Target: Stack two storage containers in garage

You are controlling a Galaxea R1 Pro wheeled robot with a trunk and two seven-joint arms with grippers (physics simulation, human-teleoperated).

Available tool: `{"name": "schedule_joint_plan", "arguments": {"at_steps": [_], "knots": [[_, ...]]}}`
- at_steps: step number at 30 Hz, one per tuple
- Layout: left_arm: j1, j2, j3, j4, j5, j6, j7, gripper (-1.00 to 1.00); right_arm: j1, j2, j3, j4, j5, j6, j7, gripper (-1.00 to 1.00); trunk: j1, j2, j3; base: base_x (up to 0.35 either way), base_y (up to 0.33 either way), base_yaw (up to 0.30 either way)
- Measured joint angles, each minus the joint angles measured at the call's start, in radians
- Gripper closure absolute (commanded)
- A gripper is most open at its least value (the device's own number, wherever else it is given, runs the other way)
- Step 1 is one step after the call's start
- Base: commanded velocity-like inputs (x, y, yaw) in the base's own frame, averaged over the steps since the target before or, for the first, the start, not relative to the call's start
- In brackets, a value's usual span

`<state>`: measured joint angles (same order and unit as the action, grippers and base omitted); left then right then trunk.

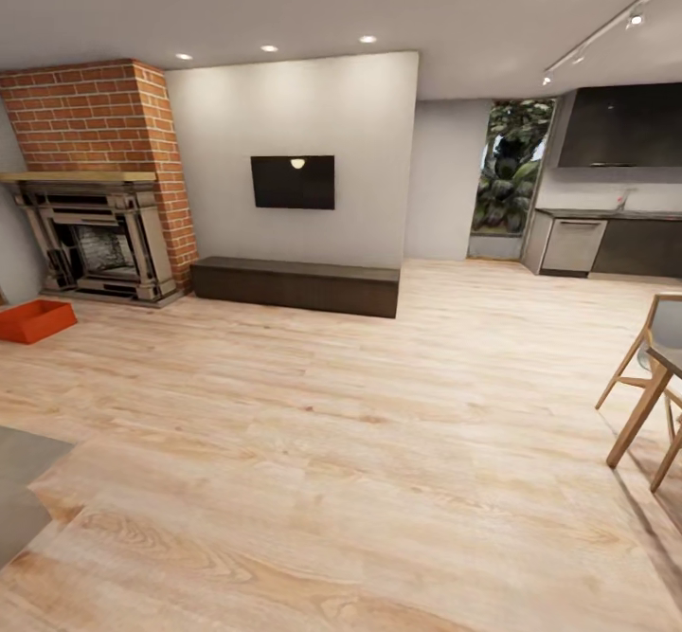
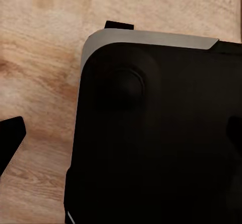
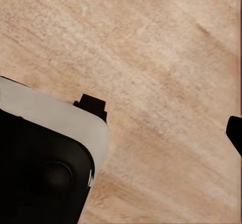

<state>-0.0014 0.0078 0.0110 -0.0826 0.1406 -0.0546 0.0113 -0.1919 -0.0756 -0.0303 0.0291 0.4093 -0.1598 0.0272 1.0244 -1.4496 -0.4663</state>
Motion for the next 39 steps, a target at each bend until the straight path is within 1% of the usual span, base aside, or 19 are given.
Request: {"name": "schedule_joint_plan", "arguments": {"at_steps": [39], "knots": [[0.0, 0.0, 0.0, 0.0, 0.0, 0.0, 0.0, -1.0, 0.0, 0.002, 0.0, 0.0, 0.0, 0.001, 0.0, -1.0, 0.0, 0.0, 0.0, 0.324, 0.0, 0.0]]}}
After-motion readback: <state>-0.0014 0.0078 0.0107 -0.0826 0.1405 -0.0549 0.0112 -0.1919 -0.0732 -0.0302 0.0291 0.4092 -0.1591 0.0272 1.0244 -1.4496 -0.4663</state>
